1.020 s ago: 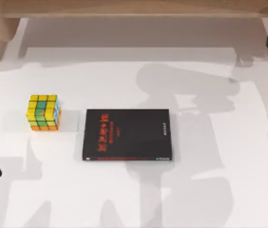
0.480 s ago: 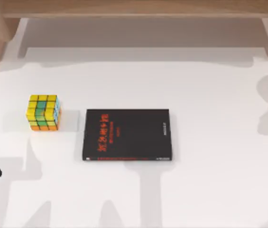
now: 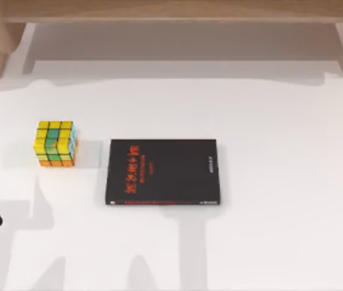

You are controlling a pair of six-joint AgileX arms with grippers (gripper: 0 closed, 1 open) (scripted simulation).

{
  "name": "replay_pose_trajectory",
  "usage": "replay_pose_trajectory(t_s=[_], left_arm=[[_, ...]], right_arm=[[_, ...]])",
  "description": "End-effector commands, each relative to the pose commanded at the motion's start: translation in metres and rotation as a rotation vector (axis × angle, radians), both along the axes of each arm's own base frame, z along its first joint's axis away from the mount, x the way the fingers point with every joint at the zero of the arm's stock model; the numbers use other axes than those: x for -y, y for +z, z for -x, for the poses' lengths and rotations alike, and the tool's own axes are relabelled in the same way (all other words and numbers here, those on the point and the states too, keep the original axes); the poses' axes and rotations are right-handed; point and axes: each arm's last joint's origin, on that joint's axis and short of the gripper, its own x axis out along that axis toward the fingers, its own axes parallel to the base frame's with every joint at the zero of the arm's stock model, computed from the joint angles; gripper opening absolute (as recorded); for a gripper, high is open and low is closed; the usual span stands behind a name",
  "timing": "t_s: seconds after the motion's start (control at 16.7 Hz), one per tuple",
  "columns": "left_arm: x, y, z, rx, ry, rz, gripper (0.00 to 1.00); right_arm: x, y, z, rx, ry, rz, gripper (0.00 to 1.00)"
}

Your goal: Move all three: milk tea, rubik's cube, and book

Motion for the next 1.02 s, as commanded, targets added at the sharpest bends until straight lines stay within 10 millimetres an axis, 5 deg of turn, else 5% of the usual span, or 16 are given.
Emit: replay_pose_trajectory(t_s=[1.02], left_arm=[[0.0, 0.0, 0.0, 0.0, 0.0, 0.0, 1.0]], right_arm=[[0.0, -0.03, 0.0, 0.0, 0.0, 0.0, 0.0]])
